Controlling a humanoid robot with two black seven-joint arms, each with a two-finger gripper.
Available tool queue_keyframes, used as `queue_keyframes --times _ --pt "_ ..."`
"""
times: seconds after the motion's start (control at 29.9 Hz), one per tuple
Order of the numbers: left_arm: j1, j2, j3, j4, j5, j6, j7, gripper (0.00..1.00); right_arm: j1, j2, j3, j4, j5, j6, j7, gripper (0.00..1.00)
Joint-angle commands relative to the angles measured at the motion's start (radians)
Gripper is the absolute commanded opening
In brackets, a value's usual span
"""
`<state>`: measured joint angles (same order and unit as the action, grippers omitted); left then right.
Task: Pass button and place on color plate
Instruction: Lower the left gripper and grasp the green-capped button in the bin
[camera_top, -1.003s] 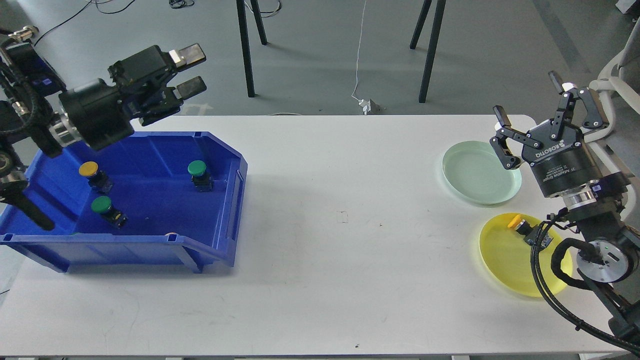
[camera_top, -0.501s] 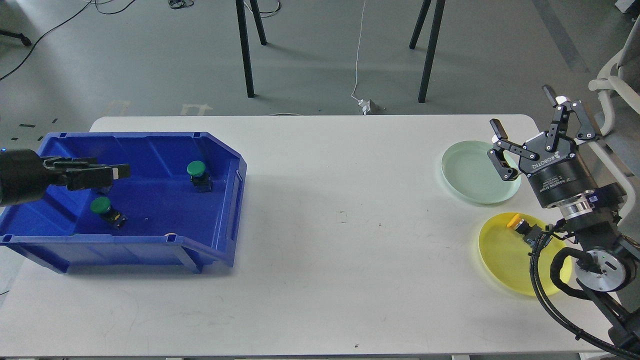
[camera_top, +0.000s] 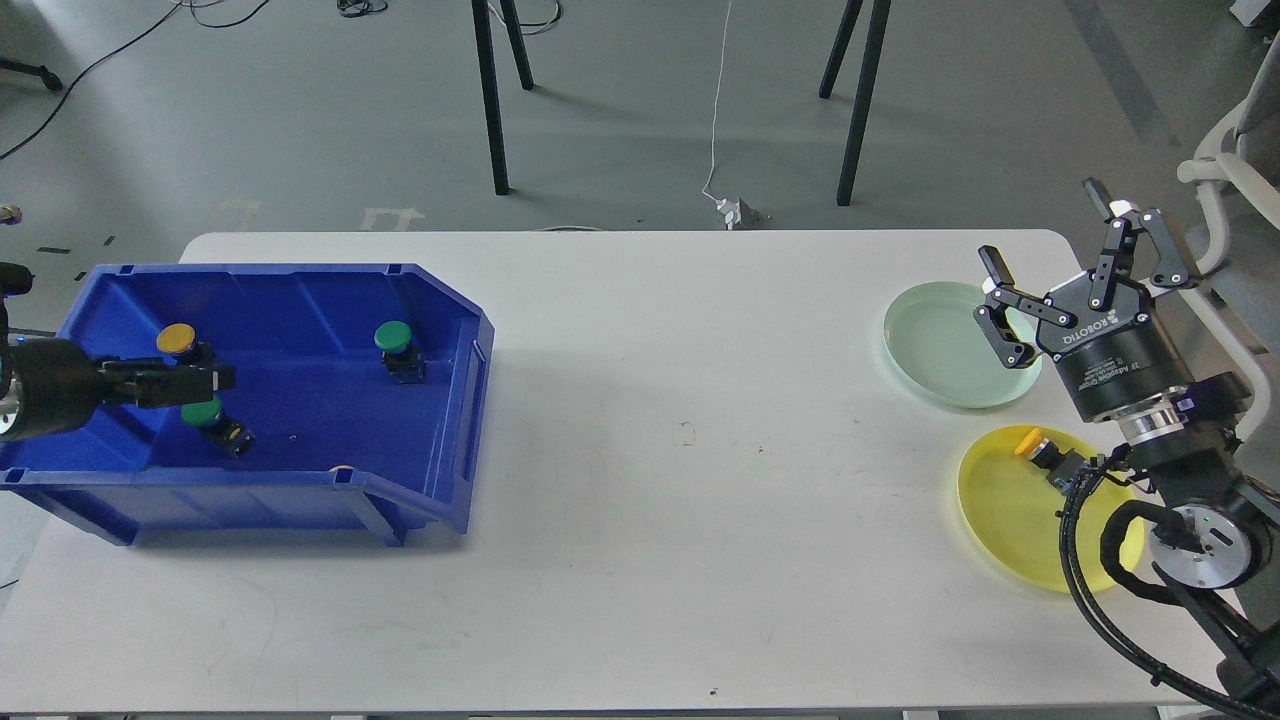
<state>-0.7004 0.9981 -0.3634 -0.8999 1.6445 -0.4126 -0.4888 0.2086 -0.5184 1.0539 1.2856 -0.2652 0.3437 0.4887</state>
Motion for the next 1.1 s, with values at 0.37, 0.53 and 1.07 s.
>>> queue_keyframes --times 0.37,0.53,1.07 --pt "0.002 -0.087 0.046 0.139 0.001 0.035 0.000 0.97 -0.018 -0.002 0.005 0.009 0.003 0.001 0.000 0.96" --pt "0.002 -0.119 0.063 0.185 0.000 0.054 0.000 0.97 -0.020 -0.002 0.001 0.008 0.003 0.001 0.000 0.96" --pt "0.004 -0.130 0.063 0.197 0.001 0.057 0.000 0.85 -0.048 -0.003 0.009 0.008 0.003 0.003 0.000 0.96"
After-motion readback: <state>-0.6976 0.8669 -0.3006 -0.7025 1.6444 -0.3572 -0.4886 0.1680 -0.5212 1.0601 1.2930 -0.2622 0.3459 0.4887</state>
